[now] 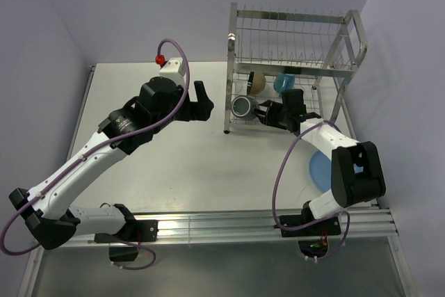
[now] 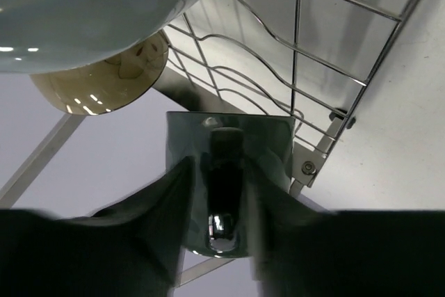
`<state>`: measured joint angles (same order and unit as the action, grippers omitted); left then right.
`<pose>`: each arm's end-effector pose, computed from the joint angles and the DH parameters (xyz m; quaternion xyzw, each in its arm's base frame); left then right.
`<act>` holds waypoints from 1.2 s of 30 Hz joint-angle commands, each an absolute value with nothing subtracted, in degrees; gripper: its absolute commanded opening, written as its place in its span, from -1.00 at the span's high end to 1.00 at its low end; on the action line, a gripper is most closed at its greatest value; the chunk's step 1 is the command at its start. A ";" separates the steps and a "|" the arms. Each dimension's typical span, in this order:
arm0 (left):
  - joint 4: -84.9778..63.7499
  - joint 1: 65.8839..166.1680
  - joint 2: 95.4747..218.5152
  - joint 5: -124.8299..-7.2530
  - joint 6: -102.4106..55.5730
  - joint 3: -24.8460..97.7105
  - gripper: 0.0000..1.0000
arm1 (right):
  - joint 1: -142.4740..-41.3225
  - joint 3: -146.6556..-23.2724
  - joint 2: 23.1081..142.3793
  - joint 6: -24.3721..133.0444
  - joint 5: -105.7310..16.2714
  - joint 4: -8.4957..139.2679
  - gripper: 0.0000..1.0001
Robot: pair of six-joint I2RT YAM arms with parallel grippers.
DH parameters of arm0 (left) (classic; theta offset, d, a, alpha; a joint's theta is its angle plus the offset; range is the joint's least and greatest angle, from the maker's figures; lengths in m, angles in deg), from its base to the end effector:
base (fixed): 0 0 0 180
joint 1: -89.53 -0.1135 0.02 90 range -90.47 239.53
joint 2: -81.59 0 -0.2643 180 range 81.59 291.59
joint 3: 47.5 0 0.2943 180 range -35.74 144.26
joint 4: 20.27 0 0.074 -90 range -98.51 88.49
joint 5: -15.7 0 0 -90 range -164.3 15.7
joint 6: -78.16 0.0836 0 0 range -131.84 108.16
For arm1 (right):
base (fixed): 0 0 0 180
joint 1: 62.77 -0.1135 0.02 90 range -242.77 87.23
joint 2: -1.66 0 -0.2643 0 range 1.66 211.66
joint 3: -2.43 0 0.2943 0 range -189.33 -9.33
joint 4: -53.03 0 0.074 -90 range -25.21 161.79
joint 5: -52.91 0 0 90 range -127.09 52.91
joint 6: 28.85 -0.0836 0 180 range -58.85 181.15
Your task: Load the mixed dishes into the dish rack
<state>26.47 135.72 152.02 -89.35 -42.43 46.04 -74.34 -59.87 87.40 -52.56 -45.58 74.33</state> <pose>0.2537 -0.2332 0.4160 0.0416 0.8318 -0.2511 0.4934 0.3714 0.0886 0.1497 0.6982 0.6006 0.3722 0.1157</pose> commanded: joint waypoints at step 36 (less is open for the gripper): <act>26.38 134.61 156.29 -75.46 -43.13 44.77 -0.85 | -72.97 -70.42 73.13 -35.30 -37.62 101.52 -0.79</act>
